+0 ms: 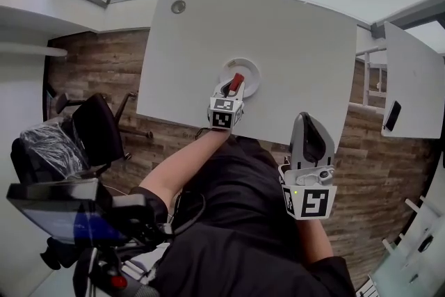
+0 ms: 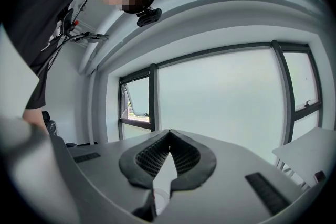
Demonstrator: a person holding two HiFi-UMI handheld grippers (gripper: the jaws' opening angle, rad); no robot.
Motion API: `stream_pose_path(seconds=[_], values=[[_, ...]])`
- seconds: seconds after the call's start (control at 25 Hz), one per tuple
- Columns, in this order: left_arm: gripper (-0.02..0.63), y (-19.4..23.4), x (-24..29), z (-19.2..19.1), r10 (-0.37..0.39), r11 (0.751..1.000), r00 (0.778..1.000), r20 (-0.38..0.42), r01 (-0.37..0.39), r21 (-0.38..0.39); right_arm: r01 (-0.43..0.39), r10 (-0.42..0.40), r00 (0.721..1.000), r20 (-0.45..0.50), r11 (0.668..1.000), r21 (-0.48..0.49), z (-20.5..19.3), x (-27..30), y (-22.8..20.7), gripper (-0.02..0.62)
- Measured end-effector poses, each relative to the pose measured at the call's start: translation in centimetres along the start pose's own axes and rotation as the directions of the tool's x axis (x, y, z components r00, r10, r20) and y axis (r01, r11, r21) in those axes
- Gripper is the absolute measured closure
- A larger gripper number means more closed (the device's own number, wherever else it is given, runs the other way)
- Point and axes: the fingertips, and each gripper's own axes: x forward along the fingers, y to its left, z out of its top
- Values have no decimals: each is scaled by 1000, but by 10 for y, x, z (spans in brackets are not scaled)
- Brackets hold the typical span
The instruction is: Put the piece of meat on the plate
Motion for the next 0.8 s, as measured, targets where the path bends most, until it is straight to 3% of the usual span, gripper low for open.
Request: stream_pose_path(seconds=[0.4,0.8], values=[[511,-2,8,-8,-25,996,999,-48,29,85,-7,7,1000,-17,1000,-11,1,-4,4,589],[511,1,14,-21,-48,999,998,-36,48,-7,-8,8,1000,-26,1000,-22,1,-6,6,589]])
